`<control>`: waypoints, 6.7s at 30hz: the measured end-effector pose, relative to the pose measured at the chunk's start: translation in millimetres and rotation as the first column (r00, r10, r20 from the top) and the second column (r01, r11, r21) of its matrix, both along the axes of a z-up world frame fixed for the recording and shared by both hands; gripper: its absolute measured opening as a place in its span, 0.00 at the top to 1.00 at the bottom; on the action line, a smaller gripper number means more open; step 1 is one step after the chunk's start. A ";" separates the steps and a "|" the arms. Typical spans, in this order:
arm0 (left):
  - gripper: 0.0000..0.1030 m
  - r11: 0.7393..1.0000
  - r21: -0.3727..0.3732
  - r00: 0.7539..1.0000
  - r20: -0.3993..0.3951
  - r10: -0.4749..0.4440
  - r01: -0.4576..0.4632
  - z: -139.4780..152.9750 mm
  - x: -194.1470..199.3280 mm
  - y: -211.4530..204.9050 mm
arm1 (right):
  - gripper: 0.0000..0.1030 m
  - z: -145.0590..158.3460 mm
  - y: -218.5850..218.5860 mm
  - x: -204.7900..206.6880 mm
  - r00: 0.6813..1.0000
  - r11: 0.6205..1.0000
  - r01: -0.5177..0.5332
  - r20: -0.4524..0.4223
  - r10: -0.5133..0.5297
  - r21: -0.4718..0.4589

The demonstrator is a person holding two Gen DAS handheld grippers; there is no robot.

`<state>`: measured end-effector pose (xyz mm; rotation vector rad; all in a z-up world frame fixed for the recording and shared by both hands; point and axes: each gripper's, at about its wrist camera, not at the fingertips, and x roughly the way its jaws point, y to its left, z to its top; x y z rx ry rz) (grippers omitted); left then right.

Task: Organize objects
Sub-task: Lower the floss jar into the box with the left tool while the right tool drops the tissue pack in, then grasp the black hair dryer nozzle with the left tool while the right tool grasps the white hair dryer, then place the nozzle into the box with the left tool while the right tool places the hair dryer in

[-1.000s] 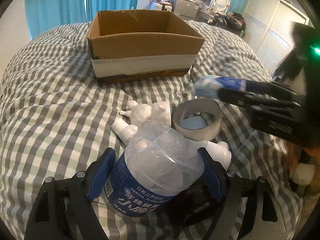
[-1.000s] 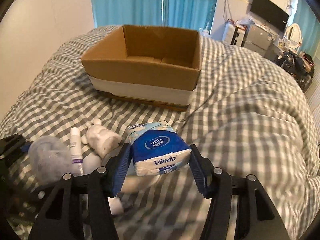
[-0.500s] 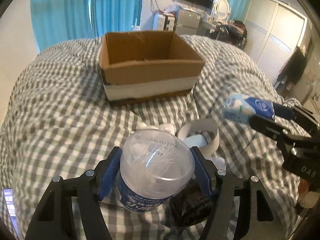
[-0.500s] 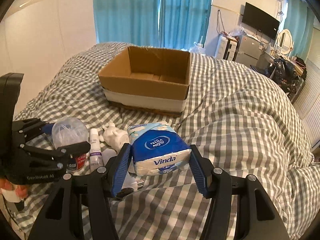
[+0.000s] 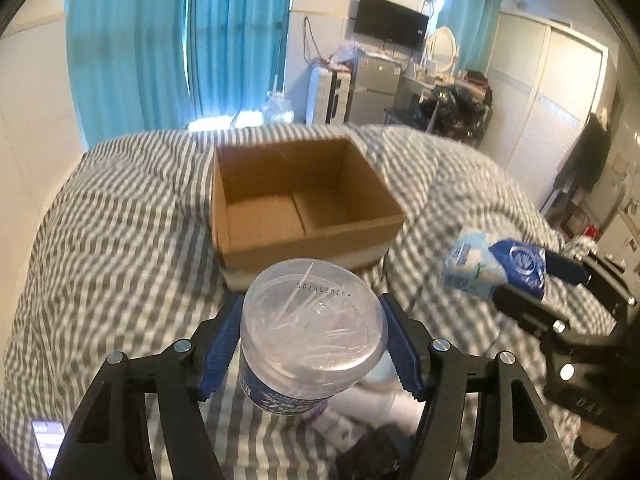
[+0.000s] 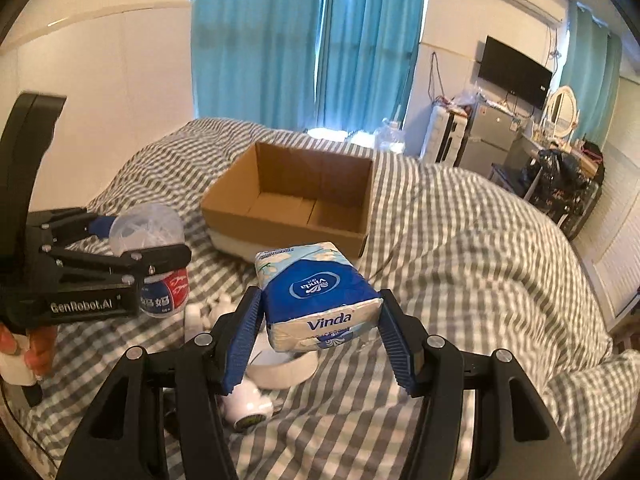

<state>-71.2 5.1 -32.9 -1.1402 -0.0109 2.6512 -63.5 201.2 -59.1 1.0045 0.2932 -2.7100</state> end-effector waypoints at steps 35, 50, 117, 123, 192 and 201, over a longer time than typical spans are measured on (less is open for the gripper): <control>0.34 0.994 -0.097 0.998 0.033 0.045 -0.042 -43.6 -228.2 15.3 | 0.44 -43.0 -38.4 -240.5 0.998 0.999 -0.031 0.060 0.029 0.040; 0.05 0.991 -0.076 0.992 -0.070 0.102 -0.107 36.0 -157.5 -11.6 | 0.21 28.7 -9.5 -149.7 0.999 1.000 -0.020 -0.035 0.020 -0.013; 0.85 0.995 -0.090 0.994 0.098 0.052 -0.044 -75.2 56.7 -18.4 | 0.20 -72.2 -7.1 19.9 0.982 0.998 -0.028 0.190 0.018 0.053; 0.85 0.984 -0.121 0.989 0.056 0.139 -0.132 -67.6 46.8 -46.2 | 0.20 -98.8 -39.4 12.6 0.967 0.981 -0.129 0.238 0.092 0.144; 0.85 0.984 -0.152 0.996 -0.037 0.086 -0.090 1.0 -188.8 -3.0 | 0.36 31.3 -49.4 -200.4 0.999 0.997 -0.034 -0.031 0.036 0.067; 0.85 0.982 -0.180 0.998 0.030 0.057 -0.051 -63.4 -237.1 9.2 | 0.36 -33.7 -26.8 -269.6 0.997 1.000 -0.017 0.075 0.017 0.004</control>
